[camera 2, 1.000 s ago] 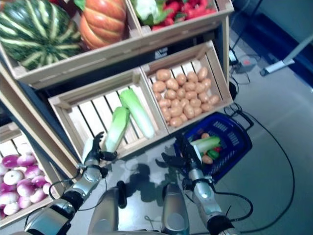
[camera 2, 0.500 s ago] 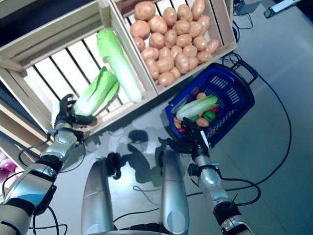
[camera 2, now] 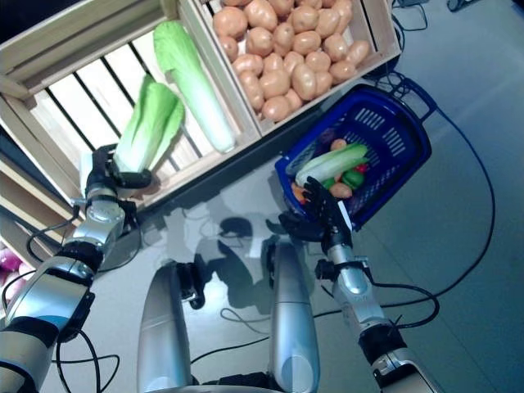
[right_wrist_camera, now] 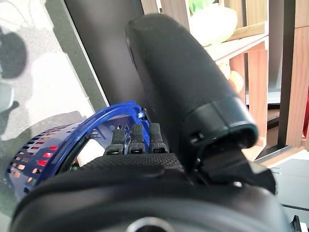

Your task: Put vegetables into the basket

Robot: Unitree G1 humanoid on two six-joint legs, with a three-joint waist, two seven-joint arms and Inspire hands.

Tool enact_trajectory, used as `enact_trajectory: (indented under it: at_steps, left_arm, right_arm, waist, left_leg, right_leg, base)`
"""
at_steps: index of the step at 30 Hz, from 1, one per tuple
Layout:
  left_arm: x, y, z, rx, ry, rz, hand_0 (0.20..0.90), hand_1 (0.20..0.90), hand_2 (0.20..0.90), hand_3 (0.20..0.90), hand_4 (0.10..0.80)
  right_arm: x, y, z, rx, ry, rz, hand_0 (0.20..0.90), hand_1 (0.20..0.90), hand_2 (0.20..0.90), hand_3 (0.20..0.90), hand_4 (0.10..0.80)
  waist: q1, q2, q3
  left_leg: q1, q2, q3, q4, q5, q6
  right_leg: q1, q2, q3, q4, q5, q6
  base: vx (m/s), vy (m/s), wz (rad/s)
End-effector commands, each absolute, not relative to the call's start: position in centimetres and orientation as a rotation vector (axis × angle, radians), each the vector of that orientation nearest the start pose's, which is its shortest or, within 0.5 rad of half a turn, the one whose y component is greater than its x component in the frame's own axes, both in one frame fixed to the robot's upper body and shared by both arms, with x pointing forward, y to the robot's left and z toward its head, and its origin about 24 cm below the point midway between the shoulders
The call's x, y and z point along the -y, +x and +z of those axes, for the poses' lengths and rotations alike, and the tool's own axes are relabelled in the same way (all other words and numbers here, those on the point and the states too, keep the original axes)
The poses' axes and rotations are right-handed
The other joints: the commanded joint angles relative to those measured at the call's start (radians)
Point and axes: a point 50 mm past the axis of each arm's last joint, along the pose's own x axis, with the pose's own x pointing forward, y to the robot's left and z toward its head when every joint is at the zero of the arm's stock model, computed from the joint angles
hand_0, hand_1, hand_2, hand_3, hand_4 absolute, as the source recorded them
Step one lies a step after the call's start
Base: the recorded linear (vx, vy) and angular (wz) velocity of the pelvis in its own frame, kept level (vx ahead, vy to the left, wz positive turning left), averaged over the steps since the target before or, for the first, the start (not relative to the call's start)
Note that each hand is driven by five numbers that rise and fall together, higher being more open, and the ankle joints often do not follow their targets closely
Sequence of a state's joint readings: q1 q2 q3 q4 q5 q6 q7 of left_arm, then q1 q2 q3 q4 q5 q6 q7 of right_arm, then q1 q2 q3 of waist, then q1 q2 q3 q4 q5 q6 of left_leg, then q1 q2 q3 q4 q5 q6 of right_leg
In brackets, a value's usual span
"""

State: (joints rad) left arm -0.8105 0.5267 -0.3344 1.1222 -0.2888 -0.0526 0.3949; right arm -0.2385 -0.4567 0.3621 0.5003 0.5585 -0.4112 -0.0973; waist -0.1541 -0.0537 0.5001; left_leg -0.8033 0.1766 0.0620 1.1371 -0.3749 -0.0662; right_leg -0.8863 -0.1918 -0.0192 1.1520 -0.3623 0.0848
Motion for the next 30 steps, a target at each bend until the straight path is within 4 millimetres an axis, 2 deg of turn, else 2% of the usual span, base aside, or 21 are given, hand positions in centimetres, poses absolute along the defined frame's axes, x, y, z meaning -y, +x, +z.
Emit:
enact_trajectory:
  at_steps: [1, 8, 9, 13, 17, 22, 24, 29, 30]
  left_arm:
    - [-30.0, 33.9, 4.4, -0.347, 0.514, 0.510, 0.300, 0.300, 0.300, 0.300, 0.400]
    - [-30.2, 33.1, 3.5, -0.364, 0.522, 0.476, 0.300, 0.300, 0.300, 0.300, 0.400]
    - [-30.2, 32.9, 3.3, -0.363, 0.520, 0.469, 0.300, 0.300, 0.300, 0.300, 0.400]
    - [-29.9, 32.5, 2.7, -0.359, 0.508, 0.448, 0.300, 0.300, 0.300, 0.300, 0.400]
    - [-29.2, 32.0, 2.1, -0.313, 0.496, 0.419, 0.300, 0.300, 0.300, 0.300, 0.400]
    - [-27.3, 30.7, 1.1, -0.208, 0.465, 0.399, 0.300, 0.300, 0.300, 0.300, 0.400]
    - [-26.2, 29.8, 0.5, -0.183, 0.445, 0.390, 0.300, 0.300, 0.300, 0.300, 0.400]
    - [-24.5, 28.8, 0.7, -0.083, 0.368, 0.379, 0.300, 0.300, 0.300, 0.300, 0.400]
    - [-23.8, 28.5, 1.3, -0.031, 0.338, 0.362, 0.300, 0.300, 0.300, 0.300, 0.400]
  right_arm:
    - [19.8, 28.4, 5.2, 0.213, 0.094, 0.044, 0.900, 0.900, 0.900, 0.900, 0.800]
    - [19.8, 27.9, 4.7, 0.203, 0.101, 0.037, 0.900, 0.900, 0.900, 0.900, 0.800]
    - [19.7, 27.8, 4.6, 0.205, 0.102, 0.041, 0.900, 0.900, 0.900, 0.900, 0.800]
    - [19.2, 27.5, 4.4, 0.205, 0.101, 0.057, 0.900, 0.900, 0.900, 0.900, 0.800]
    - [19.0, 27.0, 3.6, 0.176, 0.127, 0.063, 0.900, 0.900, 0.900, 0.900, 0.800]
    - [18.6, 25.5, 1.8, 0.109, 0.176, 0.062, 0.900, 0.900, 0.900, 0.900, 0.800]
    - [18.3, 25.0, 1.4, 0.091, 0.218, 0.073, 0.900, 0.900, 0.900, 0.900, 0.800]
    - [18.0, 24.5, 1.2, 0.081, 0.359, 0.096, 0.900, 0.900, 0.900, 0.900, 0.800]
    - [17.8, 24.5, 1.2, 0.086, 0.440, 0.110, 0.900, 0.900, 0.900, 0.900, 0.800]
  waist:
    - [-0.006, 0.000, -0.102]
    - [-0.008, 0.011, -0.135]
    - [-0.009, 0.013, -0.152]
    - [-0.008, 0.018, -0.185]
    - [0.002, 0.027, -0.236]
    - [0.014, 0.048, -0.327]
    - [0.021, 0.061, -0.359]
    - [0.034, 0.082, -0.393]
    - [0.042, 0.086, -0.404]
  left_leg:
    - [0.105, 0.030, 0.001, -0.057, -0.021, 0.011]
    - [0.208, 0.042, 0.031, -0.157, 0.008, 0.011]
    - [0.233, 0.042, 0.042, -0.219, 0.054, 0.015]
    - [0.323, 0.044, 0.064, -0.333, 0.098, 0.015]
    - [0.438, 0.032, 0.076, -0.476, 0.153, 0.014]
    - [0.619, 0.008, 0.113, -0.719, 0.256, 0.004]
    - [0.702, -0.012, 0.124, -0.845, 0.306, 0.000]
    - [0.818, -0.040, 0.131, -1.046, 0.378, -0.003]
    - [0.843, -0.048, 0.122, -1.104, 0.398, -0.003]
  right_leg:
    - [0.140, -0.032, -0.017, -0.124, 0.044, -0.014]
    - [0.230, -0.038, -0.022, -0.193, 0.059, -0.012]
    - [0.253, -0.033, -0.022, -0.244, 0.095, -0.019]
    - [0.338, -0.026, -0.025, -0.332, 0.120, -0.019]
    - [0.456, -0.017, -0.032, -0.462, 0.154, -0.018]
    - [0.640, -0.001, -0.073, -0.713, 0.232, -0.011]
    - [0.729, 0.011, -0.089, -0.846, 0.273, -0.004]
    - [0.856, 0.035, -0.102, -1.030, 0.337, 0.012]
    - [0.885, 0.040, -0.101, -1.089, 0.367, 0.017]
  base:
    - [0.077, -0.010, -0.04]
    - [0.029, -0.017, -0.02]
    - [-0.025, -0.016, -0.04]
    - [0.031, -0.013, -0.03]
    - [0.089, -0.006, -0.07]
    - [0.153, 0.000, -0.03]
    - [0.128, 0.024, -0.10]
    - [0.072, 0.018, -0.01]
    - [0.000, 0.000, 0.00]
